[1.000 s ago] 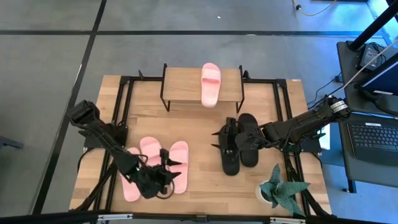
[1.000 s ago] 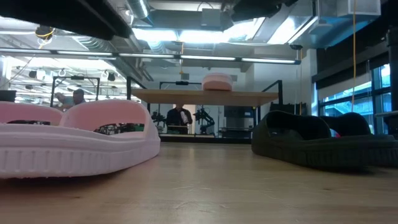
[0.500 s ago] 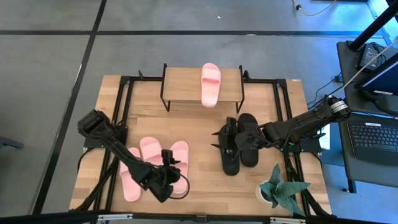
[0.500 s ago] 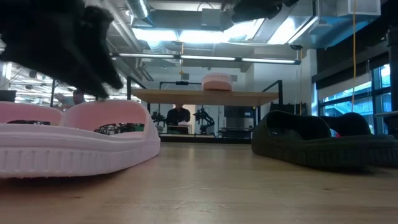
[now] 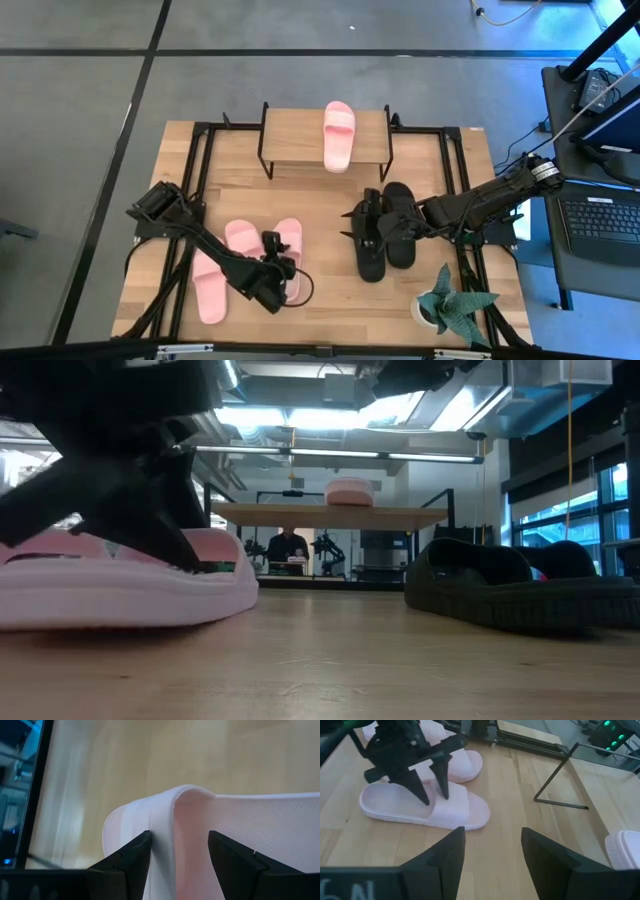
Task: Pick and place slides into the shelf
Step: Put the pink slipper slide on the shelf
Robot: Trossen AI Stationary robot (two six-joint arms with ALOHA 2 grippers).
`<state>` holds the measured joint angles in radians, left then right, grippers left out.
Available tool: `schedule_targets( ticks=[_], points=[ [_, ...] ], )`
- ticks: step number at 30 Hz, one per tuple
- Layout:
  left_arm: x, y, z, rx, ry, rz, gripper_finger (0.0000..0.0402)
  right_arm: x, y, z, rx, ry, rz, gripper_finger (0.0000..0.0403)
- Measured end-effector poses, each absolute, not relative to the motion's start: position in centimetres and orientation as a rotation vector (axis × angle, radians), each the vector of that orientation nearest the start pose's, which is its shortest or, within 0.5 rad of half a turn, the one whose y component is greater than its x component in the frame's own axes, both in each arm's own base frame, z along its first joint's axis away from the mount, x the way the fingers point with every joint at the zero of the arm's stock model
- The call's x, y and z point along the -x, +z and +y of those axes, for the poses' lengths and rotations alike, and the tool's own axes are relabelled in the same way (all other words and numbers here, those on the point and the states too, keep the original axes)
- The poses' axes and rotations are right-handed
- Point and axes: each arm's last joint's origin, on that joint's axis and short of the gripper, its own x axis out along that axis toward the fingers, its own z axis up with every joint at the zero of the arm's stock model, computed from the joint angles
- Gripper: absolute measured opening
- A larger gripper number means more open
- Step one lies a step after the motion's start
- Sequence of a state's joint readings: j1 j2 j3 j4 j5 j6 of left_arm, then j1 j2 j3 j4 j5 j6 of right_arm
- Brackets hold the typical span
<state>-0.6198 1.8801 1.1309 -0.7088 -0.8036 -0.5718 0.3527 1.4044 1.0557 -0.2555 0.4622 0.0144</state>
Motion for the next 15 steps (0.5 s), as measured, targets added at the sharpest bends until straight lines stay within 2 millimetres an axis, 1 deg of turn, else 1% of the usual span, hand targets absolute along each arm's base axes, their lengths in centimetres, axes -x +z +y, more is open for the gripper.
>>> schedule_targets(
  ticks=[3, 6, 15],
  points=[
    [-28.02, 14.43, -17.08, -0.435, 0.469, 1.000, 0.0187, -28.95, 28.27, 9.28, 0.227, -0.110, 0.561, 0.0196],
    [-28.04, 14.44, -16.82, -0.429, 0.485, 1.006, 0.0171, -28.94, 28.26, 9.28, 0.228, -0.111, 0.563, 0.0196],
    [-27.99, 14.43, -16.40, -0.445, 0.500, 1.027, 0.0081, -28.93, 28.23, 9.27, 0.229, -0.111, 0.565, 0.0196]
  ],
)
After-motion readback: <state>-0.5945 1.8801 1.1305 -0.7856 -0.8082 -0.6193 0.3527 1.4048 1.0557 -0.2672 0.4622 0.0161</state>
